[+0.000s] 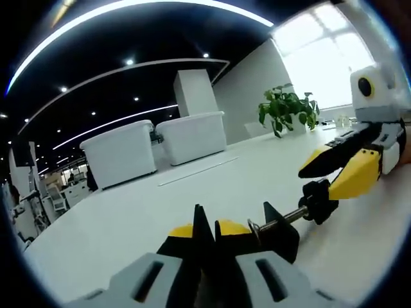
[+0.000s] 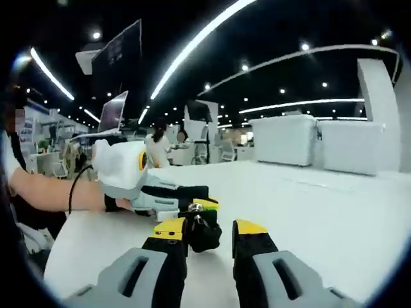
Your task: Clamp the fixed fixture on the desktop, loosen the retaining clip, secure it to the edge of the desk, and tighten the retaining clip.
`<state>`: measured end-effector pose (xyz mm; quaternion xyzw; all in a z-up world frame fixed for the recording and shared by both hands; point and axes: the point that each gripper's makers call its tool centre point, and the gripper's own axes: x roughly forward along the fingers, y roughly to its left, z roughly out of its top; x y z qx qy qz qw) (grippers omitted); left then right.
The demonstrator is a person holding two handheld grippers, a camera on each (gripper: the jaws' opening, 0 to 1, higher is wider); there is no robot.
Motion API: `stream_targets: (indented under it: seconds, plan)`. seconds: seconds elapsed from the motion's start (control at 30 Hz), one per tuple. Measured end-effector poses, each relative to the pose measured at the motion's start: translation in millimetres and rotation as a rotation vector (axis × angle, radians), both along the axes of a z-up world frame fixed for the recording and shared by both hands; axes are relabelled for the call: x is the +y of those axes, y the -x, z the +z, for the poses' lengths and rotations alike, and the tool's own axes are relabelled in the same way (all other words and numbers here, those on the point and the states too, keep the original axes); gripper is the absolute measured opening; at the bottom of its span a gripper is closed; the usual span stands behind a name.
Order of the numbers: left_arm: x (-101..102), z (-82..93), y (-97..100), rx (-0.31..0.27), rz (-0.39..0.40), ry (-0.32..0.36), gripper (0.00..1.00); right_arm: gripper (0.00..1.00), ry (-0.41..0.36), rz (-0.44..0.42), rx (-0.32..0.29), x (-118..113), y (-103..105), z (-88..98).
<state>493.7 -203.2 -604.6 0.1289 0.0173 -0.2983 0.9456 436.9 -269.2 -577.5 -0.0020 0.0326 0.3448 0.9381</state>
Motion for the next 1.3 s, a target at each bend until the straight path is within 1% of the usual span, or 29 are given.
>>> stream_targets:
  seconds: [0.03,0.07,0.1,0.2,0.23,0.37,0.43,0.5,0.57,0.63,0.67,0.73,0.8,0.87,0.9,0.93,1.0,1.07,1.13,1.3]
  plan:
    - [0,0.1,-0.3,-0.002,0.0,-0.001,0.09,0.23,-0.057,0.016,0.056,1,1,-1.7]
    - [0,0.2,-0.5,-0.001,0.0,0.0,0.09,0.23,-0.081,0.021,0.093,0,0,-3.6]
    - [0,0.3,-0.5,-0.002,0.0,-0.001,0.09,0.23,-0.097,0.028,0.115,1,-1,-4.7]
    - [0,0.3,-0.4,-0.002,0.0,-0.002,0.09,0.22,-0.092,0.045,0.121,6,-2,-6.7]
    - [0,0.3,-0.4,-0.003,0.0,-0.002,0.09,0.2,-0.089,0.063,0.125,10,-1,-7.6]
    - [2,0.3,-0.7,-0.002,0.006,-0.002,0.09,0.21,-0.108,0.073,0.158,14,-3,-9.2]
    - [3,0.2,-0.7,-0.003,0.01,-0.002,0.09,0.21,-0.104,0.074,0.151,14,-4,-9.1]
    - [3,0.2,-0.6,-0.004,0.011,-0.003,0.09,0.21,-0.084,0.071,0.128,15,-2,-8.6]
    - [3,0.1,-0.5,-0.005,0.011,-0.003,0.09,0.21,-0.031,0.069,0.063,15,0,-6.9]
    - [3,0.0,-0.7,-0.004,0.011,-0.003,0.09,0.21,0.04,0.077,-0.027,18,3,-5.0]
    - [3,0.0,-0.7,-0.004,0.012,-0.003,0.09,0.21,0.061,0.077,-0.052,18,4,-4.7]
    - [3,0.0,-0.7,-0.005,0.012,-0.003,0.09,0.21,0.073,0.074,-0.061,19,5,-5.3]
    - [3,-0.1,-0.6,-0.006,0.012,-0.003,0.09,0.21,0.103,0.071,-0.088,19,5,-4.7]
    - [3,-0.2,-0.4,-0.006,0.012,-0.004,0.09,0.21,0.162,0.071,-0.138,19,7,-3.8]
    - [3,-0.3,-0.5,-0.005,0.012,-0.003,0.09,0.21,0.207,0.071,-0.186,20,7,-2.6]
    - [3,-0.3,-0.6,-0.004,0.013,-0.002,0.09,0.21,0.231,0.068,-0.206,21,7,-3.3]
    - [3,-0.3,-0.4,-0.005,0.014,-0.003,0.09,0.21,0.238,0.061,-0.208,21,7,-3.5]
    - [3,-0.4,-0.2,-0.005,0.014,-0.003,0.09,0.21,0.274,0.058,-0.238,21,7,-2.9]
    - [3,-0.5,0.0,-0.005,0.015,-0.003,0.09,0.21,0.289,0.056,-0.249,21,8,-3.1]
    - [3,-0.8,-0.3,-0.003,0.017,-0.002,0.09,0.21,0.384,0.052,-0.322,23,9,-3.0]
